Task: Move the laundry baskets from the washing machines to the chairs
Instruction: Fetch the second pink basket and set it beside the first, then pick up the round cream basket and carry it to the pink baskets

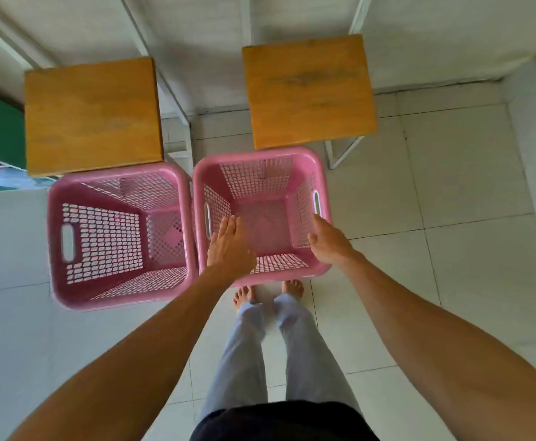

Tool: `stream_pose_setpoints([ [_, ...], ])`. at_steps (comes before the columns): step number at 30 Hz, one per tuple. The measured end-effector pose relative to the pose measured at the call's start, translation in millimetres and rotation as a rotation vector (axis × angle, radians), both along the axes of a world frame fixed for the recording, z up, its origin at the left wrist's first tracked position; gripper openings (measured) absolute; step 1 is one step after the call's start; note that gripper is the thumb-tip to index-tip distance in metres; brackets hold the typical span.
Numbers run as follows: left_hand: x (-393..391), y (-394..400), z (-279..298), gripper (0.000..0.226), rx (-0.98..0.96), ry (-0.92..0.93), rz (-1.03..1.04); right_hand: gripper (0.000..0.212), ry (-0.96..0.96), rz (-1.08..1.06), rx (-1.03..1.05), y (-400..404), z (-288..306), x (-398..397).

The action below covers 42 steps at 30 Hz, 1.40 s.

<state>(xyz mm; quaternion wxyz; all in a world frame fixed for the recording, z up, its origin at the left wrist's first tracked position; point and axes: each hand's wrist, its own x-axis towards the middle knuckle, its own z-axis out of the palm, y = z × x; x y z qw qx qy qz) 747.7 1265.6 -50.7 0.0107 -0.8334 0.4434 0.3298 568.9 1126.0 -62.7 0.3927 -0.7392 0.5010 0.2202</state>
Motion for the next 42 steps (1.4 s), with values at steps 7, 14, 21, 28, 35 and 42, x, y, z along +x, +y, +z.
stream_pose_setpoints([
  [7,1.2,-15.5,71.3,0.049,-0.109,-0.04,-0.239,0.053,-0.015,-0.07,-0.084,46.4,69.4,-30.8],
  [14,-39.6,-48.4,112.1,0.04,-0.19,-0.072,-0.42,0.049,-0.033,-0.203,-0.191,39.4,101.8,-72.0],
  [21,-158.1,-115.9,128.7,0.036,-0.16,-0.052,-0.705,0.056,-0.111,-0.528,-0.226,14.8,131.1,-163.0],
  [28,-331.5,-177.4,143.1,0.051,-0.152,-0.005,-0.786,0.052,-0.143,-0.806,-0.342,-14.8,148.0,-310.8],
  [35,-502.4,-212.6,144.4,0.06,-0.18,0.062,-0.996,0.051,-0.084,-1.082,-0.382,0.1,144.7,-472.9],
  [42,-646.3,-245.7,151.3,0.061,-0.196,0.118,-1.188,0.053,-0.058,-1.322,-0.41,1.8,140.5,-598.1],
])
